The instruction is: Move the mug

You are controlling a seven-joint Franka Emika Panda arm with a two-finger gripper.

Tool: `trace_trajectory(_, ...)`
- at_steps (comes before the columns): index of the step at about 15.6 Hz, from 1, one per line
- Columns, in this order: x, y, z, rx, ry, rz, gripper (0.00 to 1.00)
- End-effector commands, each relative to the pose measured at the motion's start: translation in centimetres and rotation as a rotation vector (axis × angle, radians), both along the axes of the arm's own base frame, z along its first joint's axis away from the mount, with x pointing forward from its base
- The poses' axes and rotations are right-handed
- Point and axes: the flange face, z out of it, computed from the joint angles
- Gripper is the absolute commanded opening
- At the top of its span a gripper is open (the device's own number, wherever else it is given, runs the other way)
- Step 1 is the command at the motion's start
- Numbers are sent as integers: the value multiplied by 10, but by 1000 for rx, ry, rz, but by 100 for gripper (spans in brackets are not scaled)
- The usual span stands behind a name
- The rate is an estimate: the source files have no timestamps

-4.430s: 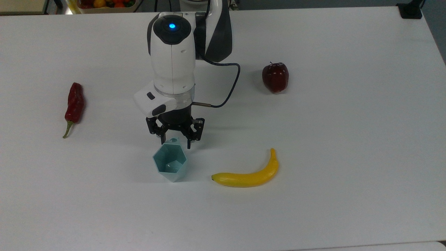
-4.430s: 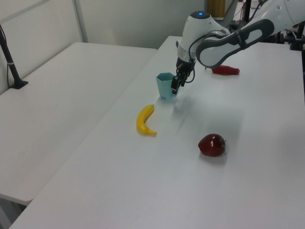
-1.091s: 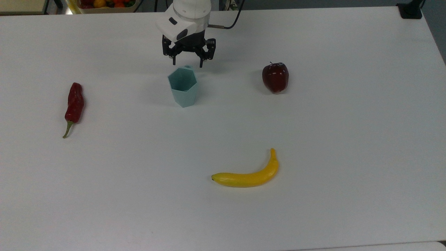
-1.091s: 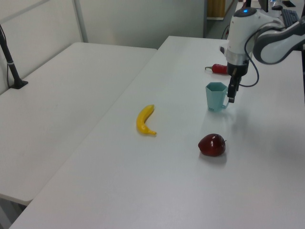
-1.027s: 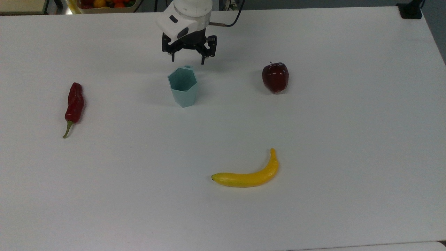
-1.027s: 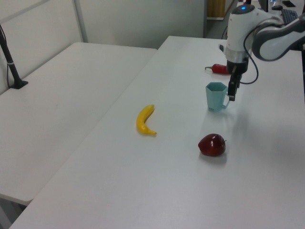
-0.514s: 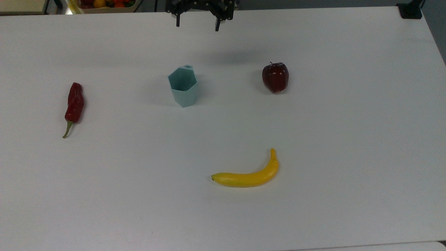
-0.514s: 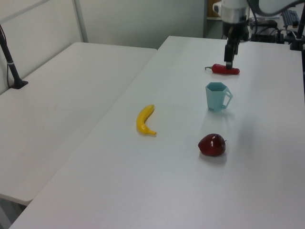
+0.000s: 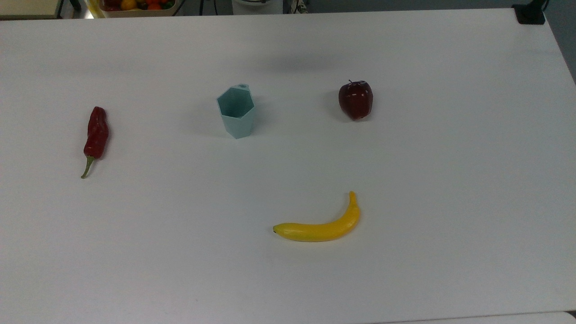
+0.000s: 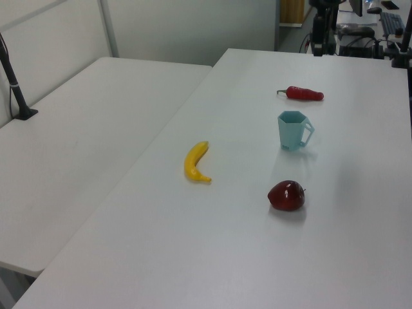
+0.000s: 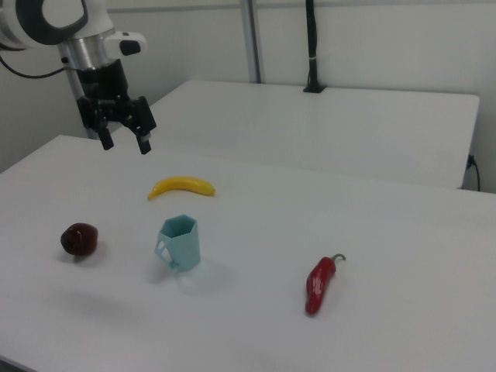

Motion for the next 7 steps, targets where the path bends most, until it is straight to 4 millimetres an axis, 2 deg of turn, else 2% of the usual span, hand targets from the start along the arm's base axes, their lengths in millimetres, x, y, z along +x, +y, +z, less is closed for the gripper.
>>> trace_trajectory(1,-1,-20,8,18,11,-15,100)
trace_trajectory(7,-1,-28,9,16,9,-35,100)
